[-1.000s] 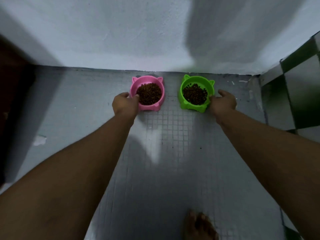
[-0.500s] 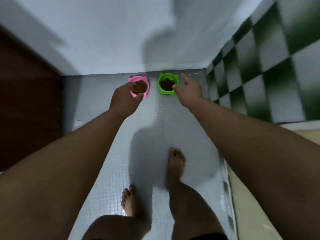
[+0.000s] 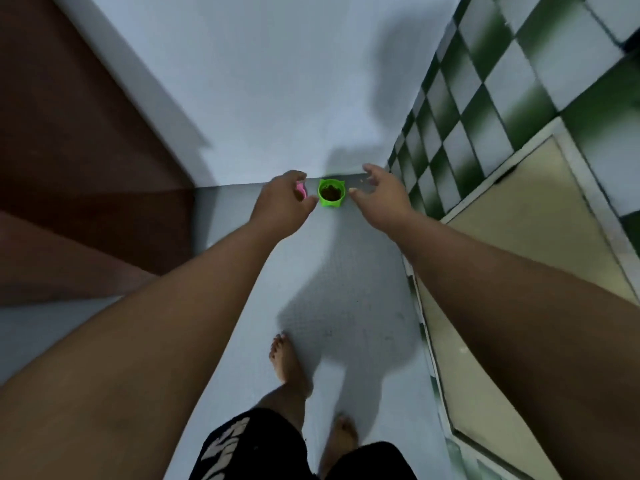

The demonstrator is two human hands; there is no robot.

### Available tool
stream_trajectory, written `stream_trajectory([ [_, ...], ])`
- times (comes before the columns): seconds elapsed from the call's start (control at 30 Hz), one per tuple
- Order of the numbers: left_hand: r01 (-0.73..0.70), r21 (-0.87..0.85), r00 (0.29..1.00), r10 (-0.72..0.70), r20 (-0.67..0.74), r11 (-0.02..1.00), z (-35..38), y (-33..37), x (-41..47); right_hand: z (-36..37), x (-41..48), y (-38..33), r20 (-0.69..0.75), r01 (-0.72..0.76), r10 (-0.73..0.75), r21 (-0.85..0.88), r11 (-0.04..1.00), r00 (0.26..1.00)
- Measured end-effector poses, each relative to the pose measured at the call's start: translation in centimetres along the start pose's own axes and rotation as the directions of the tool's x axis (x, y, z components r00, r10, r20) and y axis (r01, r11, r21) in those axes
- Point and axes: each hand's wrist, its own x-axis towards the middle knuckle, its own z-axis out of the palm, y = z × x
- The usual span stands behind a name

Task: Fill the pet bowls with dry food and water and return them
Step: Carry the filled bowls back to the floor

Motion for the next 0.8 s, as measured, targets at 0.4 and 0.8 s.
stream_trajectory([
  [0.4,-0.246,0.007,0.966,0.245,0.083,0.969,0.8,7.9,-19.5,-8.0,-23.0,2.6,-0.139,0.015,-0.005,0.071,0.997,0.99],
  [0.8,-0.497,0.014,0.85,0.483,0.211,0.868,3.2,10.9,-38.0,-10.3,-46.1,6.9,-0.443,-0.067,0.126,0.146,0.987,0.888],
])
